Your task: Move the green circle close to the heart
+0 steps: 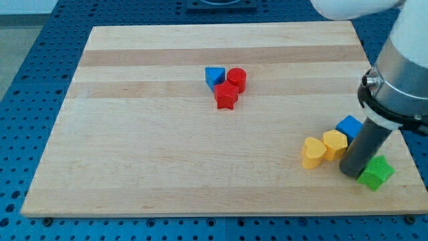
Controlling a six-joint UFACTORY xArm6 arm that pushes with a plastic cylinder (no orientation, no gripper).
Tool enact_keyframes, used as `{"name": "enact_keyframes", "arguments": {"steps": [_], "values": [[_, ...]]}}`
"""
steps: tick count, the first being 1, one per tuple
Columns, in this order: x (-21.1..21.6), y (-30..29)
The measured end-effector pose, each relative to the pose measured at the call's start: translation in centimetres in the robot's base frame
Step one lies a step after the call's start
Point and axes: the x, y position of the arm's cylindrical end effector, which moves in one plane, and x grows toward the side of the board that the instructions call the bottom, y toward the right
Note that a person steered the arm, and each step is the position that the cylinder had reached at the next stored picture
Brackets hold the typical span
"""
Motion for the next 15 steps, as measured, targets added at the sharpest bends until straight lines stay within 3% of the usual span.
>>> {"name": "enact_keyframes", "arguments": {"steps": [3,5,9,13,15], "values": [[0.2,-2.5],[5.6,-5.6],[5.5,6.8],[-1.5,8.9],[-2.5,4.9]]}}
